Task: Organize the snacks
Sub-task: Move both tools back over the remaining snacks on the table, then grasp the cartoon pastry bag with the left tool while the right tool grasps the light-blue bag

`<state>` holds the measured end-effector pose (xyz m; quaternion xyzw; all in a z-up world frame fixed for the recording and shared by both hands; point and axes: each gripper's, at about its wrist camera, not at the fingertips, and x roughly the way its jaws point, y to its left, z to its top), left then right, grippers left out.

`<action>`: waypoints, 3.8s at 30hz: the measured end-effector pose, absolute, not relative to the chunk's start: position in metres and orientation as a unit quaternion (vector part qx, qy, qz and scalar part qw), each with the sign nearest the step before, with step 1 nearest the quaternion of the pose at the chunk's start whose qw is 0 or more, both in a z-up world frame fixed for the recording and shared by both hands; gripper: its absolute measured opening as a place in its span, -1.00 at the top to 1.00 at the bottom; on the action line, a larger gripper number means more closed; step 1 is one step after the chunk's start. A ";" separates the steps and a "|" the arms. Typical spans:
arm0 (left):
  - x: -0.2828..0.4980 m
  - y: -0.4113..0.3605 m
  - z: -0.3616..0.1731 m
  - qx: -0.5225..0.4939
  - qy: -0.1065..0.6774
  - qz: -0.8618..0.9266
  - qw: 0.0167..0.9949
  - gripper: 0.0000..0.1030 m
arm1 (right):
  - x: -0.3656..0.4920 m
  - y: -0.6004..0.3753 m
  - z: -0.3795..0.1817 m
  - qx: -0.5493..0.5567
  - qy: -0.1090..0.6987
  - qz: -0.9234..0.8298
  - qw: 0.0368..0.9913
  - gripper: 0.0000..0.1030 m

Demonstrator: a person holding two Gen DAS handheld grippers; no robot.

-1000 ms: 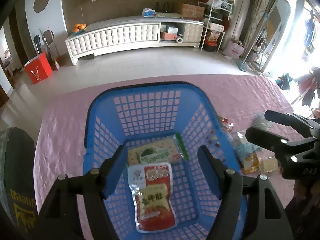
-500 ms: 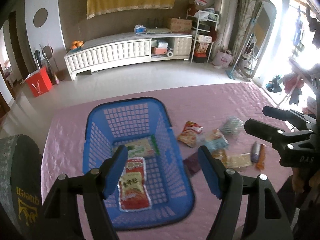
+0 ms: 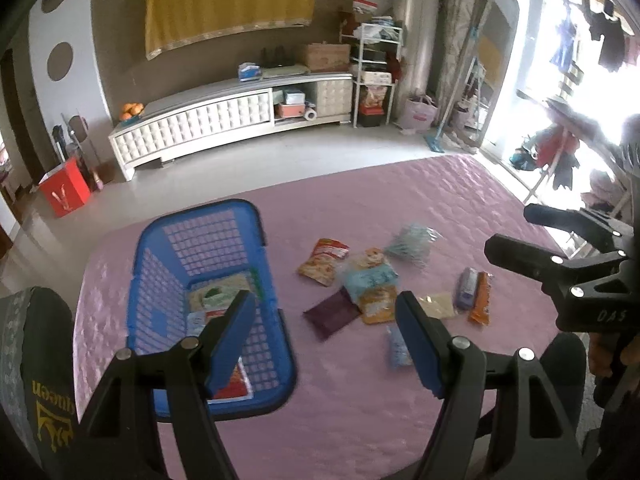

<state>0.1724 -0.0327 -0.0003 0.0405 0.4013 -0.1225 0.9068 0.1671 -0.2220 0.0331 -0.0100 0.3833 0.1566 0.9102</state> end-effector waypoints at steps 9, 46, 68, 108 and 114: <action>0.177 -0.068 -0.018 0.043 0.422 -0.142 0.894 -0.37 | 0.167 -0.256 0.009 -0.011 0.406 0.135 0.904 -0.87; 0.335 -0.155 -0.169 0.048 0.565 -0.138 0.812 -0.37 | 0.294 -0.321 -0.124 0.021 0.538 0.113 0.835 -0.94; 0.366 -0.167 -0.186 0.103 0.555 -0.125 0.816 -0.55 | 0.302 -0.324 -0.129 0.040 0.530 0.134 0.836 -0.94; 0.338 -0.114 -0.182 -0.002 0.520 -0.094 0.849 -0.40 | 0.349 -0.259 -0.161 -0.158 0.553 0.165 0.802 -0.69; 0.338 -0.118 -0.187 0.011 0.519 -0.100 0.849 -0.40 | 0.355 -0.261 -0.168 -0.156 0.556 0.170 0.799 -0.68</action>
